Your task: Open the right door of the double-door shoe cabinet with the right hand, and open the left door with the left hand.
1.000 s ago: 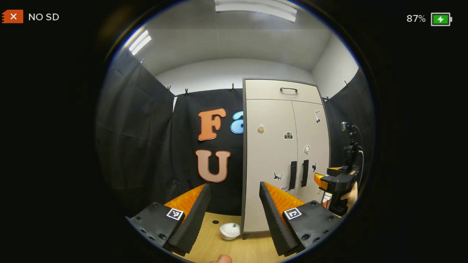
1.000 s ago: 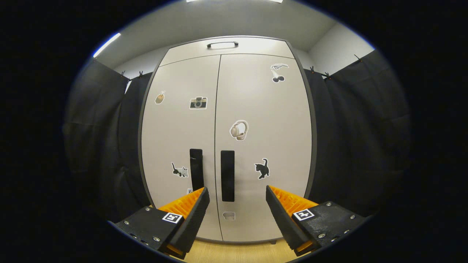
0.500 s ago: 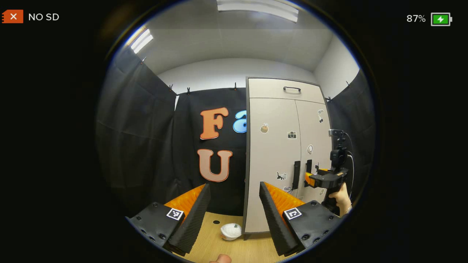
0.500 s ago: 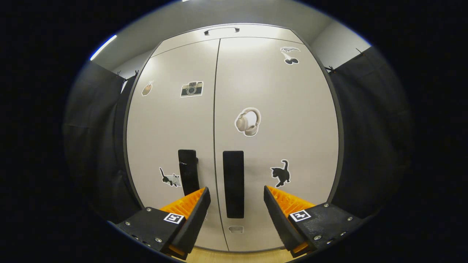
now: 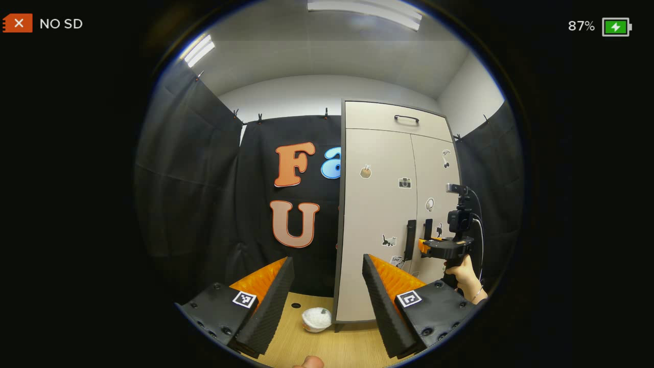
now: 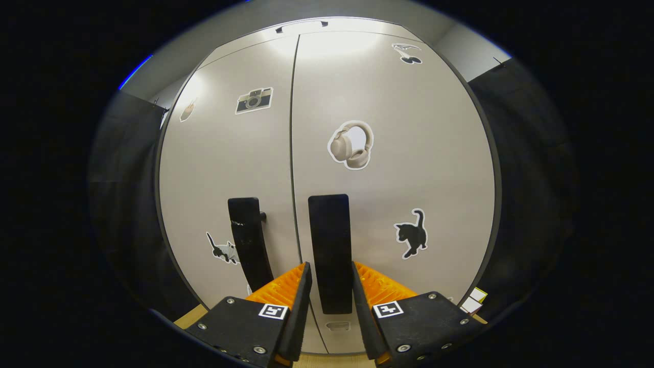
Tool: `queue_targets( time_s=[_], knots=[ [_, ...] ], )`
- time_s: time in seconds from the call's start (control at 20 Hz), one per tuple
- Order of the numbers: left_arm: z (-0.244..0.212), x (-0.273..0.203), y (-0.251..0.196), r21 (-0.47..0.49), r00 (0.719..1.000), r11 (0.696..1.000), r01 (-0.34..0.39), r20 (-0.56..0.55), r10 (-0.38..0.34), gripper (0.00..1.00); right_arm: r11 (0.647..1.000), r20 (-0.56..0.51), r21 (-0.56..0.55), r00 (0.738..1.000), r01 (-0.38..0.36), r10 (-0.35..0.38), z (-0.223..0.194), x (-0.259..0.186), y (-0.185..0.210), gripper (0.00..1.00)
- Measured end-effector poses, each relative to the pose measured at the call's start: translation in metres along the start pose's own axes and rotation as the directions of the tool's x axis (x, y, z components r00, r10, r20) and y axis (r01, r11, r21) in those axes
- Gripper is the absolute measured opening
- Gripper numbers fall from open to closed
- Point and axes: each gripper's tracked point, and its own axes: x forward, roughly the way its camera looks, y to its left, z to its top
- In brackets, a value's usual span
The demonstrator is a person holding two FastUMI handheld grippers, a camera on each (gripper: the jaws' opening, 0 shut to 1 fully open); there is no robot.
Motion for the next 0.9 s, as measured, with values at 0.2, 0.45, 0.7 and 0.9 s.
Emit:
queue_targets(
  time_s=[0.2, 0.45, 0.7, 0.9],
  knots=[
    [0.004, -0.003, 0.003, 0.012, 1.000, 1.000, -0.018, 0.018, 0.017, 0.81, 0.999, 0.010, -0.038, 1.000, -0.002, 0.003, 0.000, 0.000, -0.001, 0.30],
    [-0.001, -0.007, -0.002, 0.012, 1.000, 1.000, -0.014, 0.001, 0.014, 0.81, 0.999, 0.005, -0.016, 0.999, -0.037, 0.038, 0.000, -0.013, -0.002, 0.11],
    [0.005, -0.017, 0.000, 0.016, 0.999, 0.999, -0.041, 0.019, 0.041, 0.81, 0.993, 0.020, 0.004, 0.993, -0.115, 0.115, -0.001, -0.047, -0.009, 0.08],
    [0.009, -0.026, -0.009, 0.004, 0.999, 1.000, -0.030, 0.031, 0.030, 0.81, 0.988, 0.032, 0.001, 0.988, -0.151, 0.151, 0.001, -0.063, -0.014, 0.04]
  ],
)
